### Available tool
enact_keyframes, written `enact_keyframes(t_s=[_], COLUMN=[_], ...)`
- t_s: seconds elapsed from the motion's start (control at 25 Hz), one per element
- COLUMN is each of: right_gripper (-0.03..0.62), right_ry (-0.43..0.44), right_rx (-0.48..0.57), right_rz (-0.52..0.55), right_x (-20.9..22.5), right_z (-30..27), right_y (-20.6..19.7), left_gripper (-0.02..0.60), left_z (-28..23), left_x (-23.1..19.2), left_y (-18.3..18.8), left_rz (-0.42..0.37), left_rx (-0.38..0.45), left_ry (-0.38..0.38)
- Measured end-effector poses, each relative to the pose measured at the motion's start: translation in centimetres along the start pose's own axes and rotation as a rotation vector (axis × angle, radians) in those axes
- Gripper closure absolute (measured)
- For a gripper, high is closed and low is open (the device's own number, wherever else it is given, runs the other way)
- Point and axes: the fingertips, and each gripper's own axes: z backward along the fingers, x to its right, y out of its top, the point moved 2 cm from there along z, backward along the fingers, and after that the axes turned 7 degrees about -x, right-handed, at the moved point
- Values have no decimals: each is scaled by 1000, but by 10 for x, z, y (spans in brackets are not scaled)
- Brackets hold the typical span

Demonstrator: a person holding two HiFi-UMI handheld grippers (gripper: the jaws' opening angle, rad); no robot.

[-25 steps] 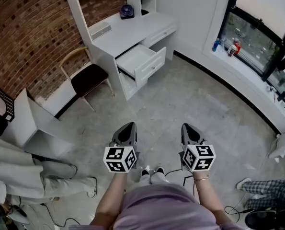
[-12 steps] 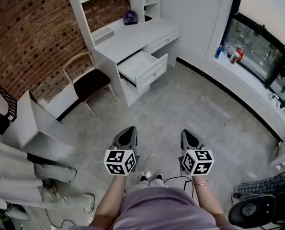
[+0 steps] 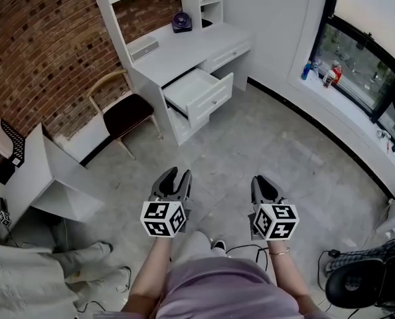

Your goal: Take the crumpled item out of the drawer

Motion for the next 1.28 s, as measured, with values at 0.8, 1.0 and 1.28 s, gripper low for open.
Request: enact_keyframes(t_s=[0.8,1.0,1.28], right_gripper=[536,536,536], right_ry=[-31,-63,-102], right_rx=[5,8,19], right_rz=[-61,-72,-84], right_x=[16,16,22], right_z=[-193,-252,-312], right_y=[90,122,154], left_gripper=[377,370,367], left_z=[-171,-227,-293], left_x=[-140,-190,-232], left_y=[73,103,131], left_rz=[18,8,-13], left_rx=[-1,-9,-16], left_ry=[6,-10,-37])
